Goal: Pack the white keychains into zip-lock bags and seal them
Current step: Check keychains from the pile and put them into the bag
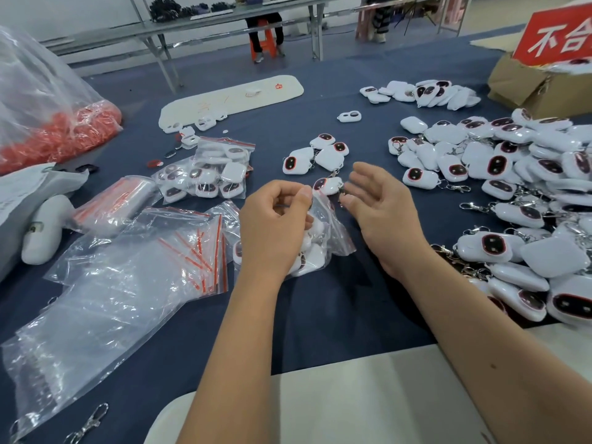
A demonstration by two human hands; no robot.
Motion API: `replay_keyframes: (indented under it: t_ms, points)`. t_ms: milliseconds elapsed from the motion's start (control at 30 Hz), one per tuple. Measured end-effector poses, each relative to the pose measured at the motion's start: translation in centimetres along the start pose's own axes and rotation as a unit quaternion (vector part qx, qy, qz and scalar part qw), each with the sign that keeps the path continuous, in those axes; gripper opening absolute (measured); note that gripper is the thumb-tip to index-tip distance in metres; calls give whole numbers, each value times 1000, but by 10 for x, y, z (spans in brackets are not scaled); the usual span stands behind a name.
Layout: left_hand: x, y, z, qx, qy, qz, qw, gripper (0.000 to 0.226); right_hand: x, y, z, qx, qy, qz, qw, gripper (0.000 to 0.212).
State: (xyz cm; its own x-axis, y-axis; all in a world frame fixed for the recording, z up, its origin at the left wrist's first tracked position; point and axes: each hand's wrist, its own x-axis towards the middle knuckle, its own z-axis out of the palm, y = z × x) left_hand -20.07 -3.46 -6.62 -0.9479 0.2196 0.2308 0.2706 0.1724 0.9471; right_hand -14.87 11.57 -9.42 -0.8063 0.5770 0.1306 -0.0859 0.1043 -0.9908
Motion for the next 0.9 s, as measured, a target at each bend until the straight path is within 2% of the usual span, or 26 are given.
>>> replay_keyframes:
  t_ms: [100,200,233,333,400,433,500,567,600,667,700,833,900]
  points:
    - [0,0,0,9,-2,3,1000,10,-1,-4,-9,-142,16,-102,984,40]
    - [0,1,0,12,-4,2,1000,10,-1,-4,-7,-297,43,-136,944,24]
    - [0,1,0,13,-4,1,1000,10,0,-6,-3,-339,22,-135,931,26]
    - [0,2,0,18,-8,0,1000,9,7,-12,9,-414,-130,-131,891,27]
    - [-1,3,0,20,-7,0,1000,9,13,-14,13,-426,-178,-124,879,42]
    - [-1,3,0,20,-7,-1,1000,9,13,-13,13,-416,-162,-114,888,51]
    - [-2,3,0,20,-8,-2,1000,9,9,-9,7,-437,-45,-120,891,51]
    - [-2,3,0,23,-10,-2,1000,10,7,-7,-3,-519,80,-75,848,45]
    - [-2,3,0,26,-10,-1,1000,10,7,-8,-6,-552,105,-28,827,46]
    - [-2,4,1,29,-11,1,1000,9,7,-11,-11,-580,88,51,808,47]
    - [-2,4,1,30,-12,1,999,9,7,-12,-12,-583,73,59,807,47]
    - [-3,3,1,31,-15,3,999,10,1,-12,-11,-574,82,-37,814,43]
    - [-2,3,1,30,-16,3,999,10,-2,-10,-11,-529,85,-50,843,36]
